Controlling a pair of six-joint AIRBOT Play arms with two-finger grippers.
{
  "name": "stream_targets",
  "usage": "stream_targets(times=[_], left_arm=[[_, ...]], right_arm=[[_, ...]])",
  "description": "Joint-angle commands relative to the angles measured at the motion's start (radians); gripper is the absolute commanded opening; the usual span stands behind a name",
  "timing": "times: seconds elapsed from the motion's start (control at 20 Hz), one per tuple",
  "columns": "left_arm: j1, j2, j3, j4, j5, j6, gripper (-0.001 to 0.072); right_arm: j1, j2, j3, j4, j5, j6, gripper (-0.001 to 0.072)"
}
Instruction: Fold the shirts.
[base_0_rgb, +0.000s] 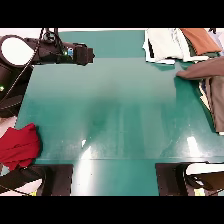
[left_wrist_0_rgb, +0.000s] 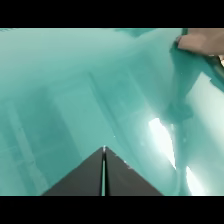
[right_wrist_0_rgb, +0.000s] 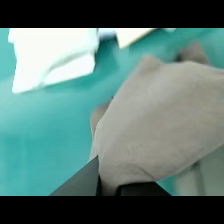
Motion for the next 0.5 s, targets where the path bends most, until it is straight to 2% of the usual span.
stream_targets(times=[0.0, 0.2, 0.45], left_arm=[[0.000, 0.000, 0.000, 0.001, -0.023, -0.025, 0.0022], [0.000, 0.000, 0.000, 0.001, -0.060, -0.025, 0.0022], [0.000, -0.001, 0.000, 0.002, -0.062, -0.025, 0.0022]], right_arm=[[0.002, -0.057, 0.140, -0.001, -0.103, -0.014, 0.0022], [-0.011, -0.090, 0.292, -0.002, -0.169, -0.026, 0.0022], [-0.063, -0.032, 0.297, -0.003, -0.161, -0.063, 0.0022]])
